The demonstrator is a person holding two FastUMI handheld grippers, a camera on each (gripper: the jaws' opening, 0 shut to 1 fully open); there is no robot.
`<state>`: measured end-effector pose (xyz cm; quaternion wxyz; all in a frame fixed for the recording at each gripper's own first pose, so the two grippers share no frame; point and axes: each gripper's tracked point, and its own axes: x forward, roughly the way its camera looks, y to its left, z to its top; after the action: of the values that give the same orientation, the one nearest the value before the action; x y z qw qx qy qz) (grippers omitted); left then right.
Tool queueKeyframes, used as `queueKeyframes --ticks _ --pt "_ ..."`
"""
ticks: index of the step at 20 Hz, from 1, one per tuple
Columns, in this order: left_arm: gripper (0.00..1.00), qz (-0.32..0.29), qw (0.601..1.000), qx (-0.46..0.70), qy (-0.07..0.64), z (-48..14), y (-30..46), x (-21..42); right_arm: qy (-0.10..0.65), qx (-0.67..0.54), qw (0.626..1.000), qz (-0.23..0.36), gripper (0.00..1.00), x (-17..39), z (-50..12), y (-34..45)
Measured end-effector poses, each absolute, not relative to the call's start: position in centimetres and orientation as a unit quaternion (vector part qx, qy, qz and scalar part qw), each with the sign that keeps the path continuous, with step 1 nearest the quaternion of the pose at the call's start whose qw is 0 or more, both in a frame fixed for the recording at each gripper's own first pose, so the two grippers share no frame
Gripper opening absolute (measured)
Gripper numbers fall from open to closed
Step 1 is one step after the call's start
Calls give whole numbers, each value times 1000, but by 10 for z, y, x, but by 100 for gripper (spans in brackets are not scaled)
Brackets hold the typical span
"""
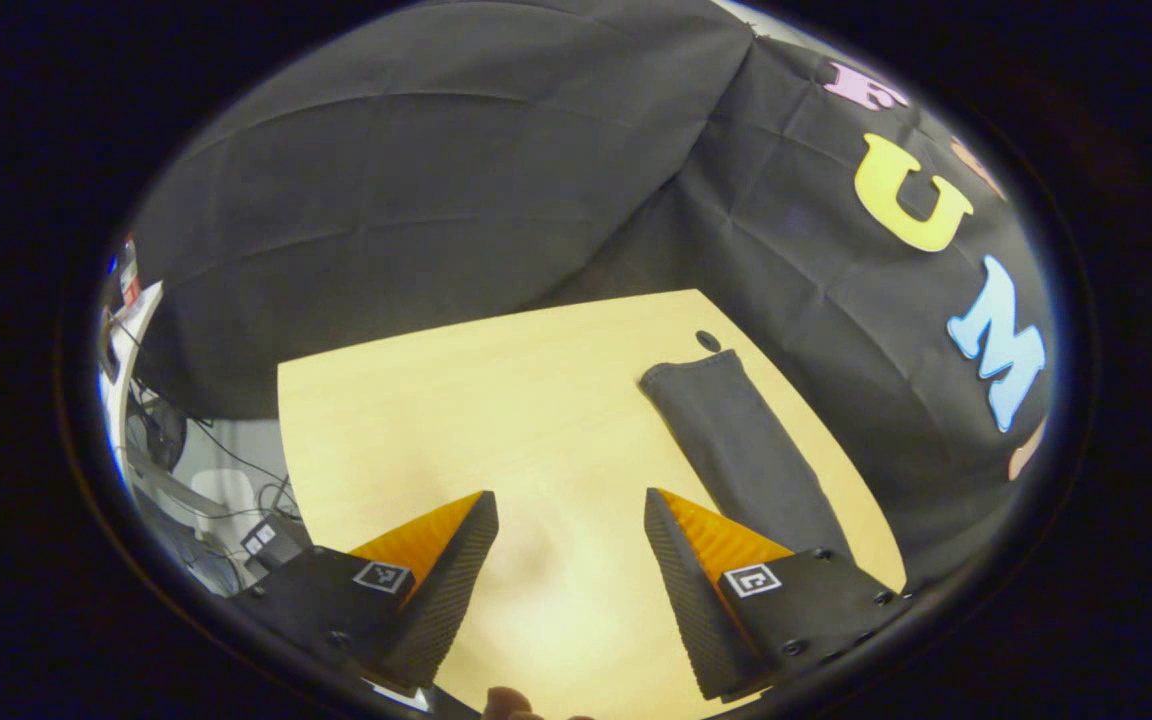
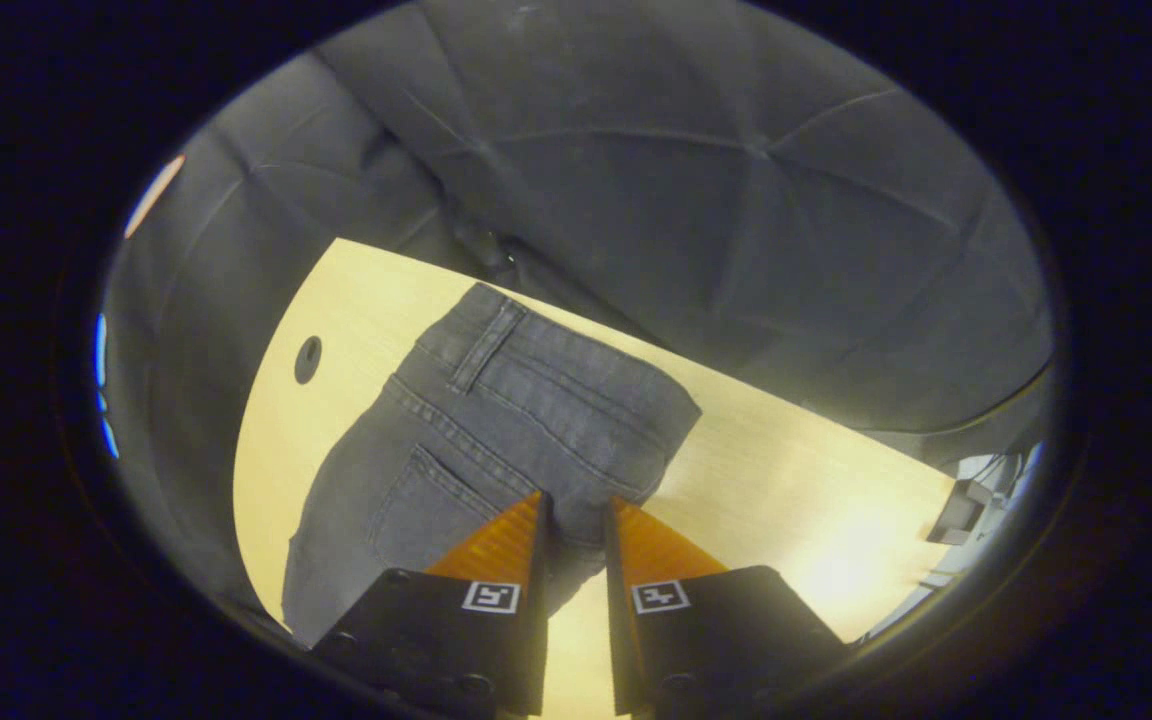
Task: Grasp the waist and the cuffs of the jeans and fold them to make the two legs overlap; first hold the waist and fold one-third of the jeans toward the cuffs, then hold the cuffs and fold the remaining one-third in the same direction to finish folding.
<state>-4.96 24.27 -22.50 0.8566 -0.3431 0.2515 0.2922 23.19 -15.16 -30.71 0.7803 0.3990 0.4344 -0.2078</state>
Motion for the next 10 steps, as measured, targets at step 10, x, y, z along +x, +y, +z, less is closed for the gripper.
queueKeyframes --ticks 10 --pt "98 256 870 -330 261 -229 216 -36 392 400 809 -179 19 232 -301 -161"
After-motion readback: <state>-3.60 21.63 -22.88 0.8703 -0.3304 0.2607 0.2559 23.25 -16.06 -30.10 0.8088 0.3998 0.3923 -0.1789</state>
